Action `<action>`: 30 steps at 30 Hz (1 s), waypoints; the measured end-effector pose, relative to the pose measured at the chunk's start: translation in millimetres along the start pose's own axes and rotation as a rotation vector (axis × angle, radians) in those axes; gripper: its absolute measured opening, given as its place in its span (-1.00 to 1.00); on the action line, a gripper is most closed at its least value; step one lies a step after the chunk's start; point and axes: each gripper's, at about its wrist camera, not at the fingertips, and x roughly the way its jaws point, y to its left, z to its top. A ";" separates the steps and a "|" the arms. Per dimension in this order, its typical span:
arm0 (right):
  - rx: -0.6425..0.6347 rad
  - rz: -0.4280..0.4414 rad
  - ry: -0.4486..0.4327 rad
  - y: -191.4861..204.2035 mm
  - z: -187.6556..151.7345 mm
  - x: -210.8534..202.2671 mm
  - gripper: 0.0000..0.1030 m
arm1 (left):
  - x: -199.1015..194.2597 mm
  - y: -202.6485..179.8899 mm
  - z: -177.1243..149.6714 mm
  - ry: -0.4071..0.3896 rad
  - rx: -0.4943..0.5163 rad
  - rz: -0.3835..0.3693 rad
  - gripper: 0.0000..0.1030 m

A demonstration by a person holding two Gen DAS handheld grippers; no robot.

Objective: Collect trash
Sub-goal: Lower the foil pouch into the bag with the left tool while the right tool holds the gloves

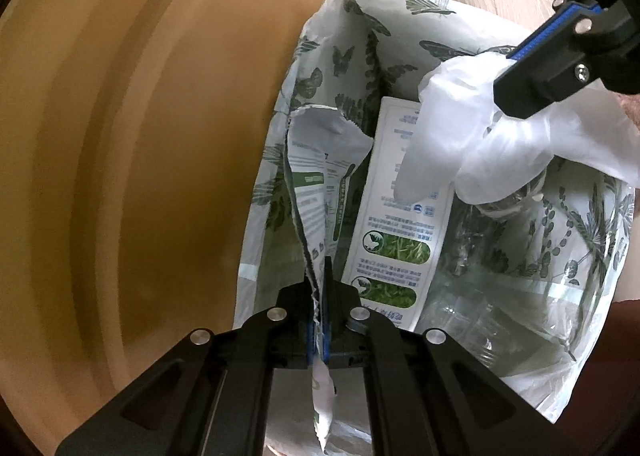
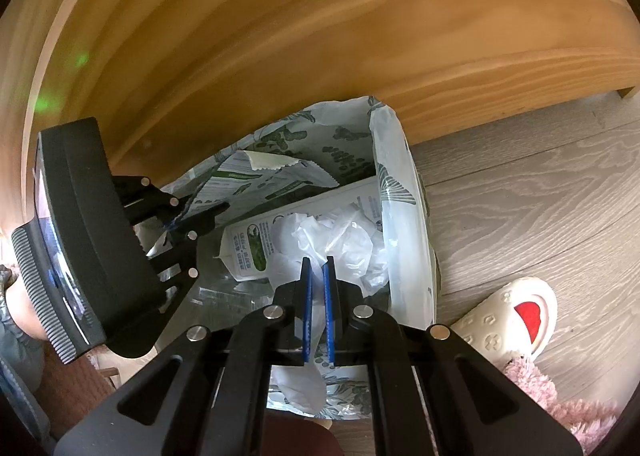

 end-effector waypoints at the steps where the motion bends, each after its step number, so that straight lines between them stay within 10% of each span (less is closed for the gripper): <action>1: 0.001 0.001 0.000 -0.2 0.1 0.1 -0.89 | 0.2 -0.4 1.1 0.002 0.001 0.001 -1.00; 16: 0.005 0.002 0.003 -0.8 -0.3 0.0 -0.89 | 17.4 4.3 1.8 0.030 -0.029 -0.045 -0.93; 18: 0.004 0.002 0.003 -1.1 -0.2 0.0 -0.89 | 15.3 7.3 1.9 0.034 -0.042 -0.045 -0.50; 23: -0.001 0.000 0.002 0.4 -1.1 0.1 -0.89 | 1.6 3.6 1.0 0.015 -0.024 -0.049 -0.35; 28: -0.004 -0.004 0.001 1.2 -0.9 0.3 -0.89 | -5.1 3.7 -1.9 0.004 -0.030 -0.053 -0.36; 30: -0.007 -0.004 0.001 2.0 -0.5 0.6 -0.89 | -8.7 3.2 -3.7 0.006 -0.033 -0.052 -0.94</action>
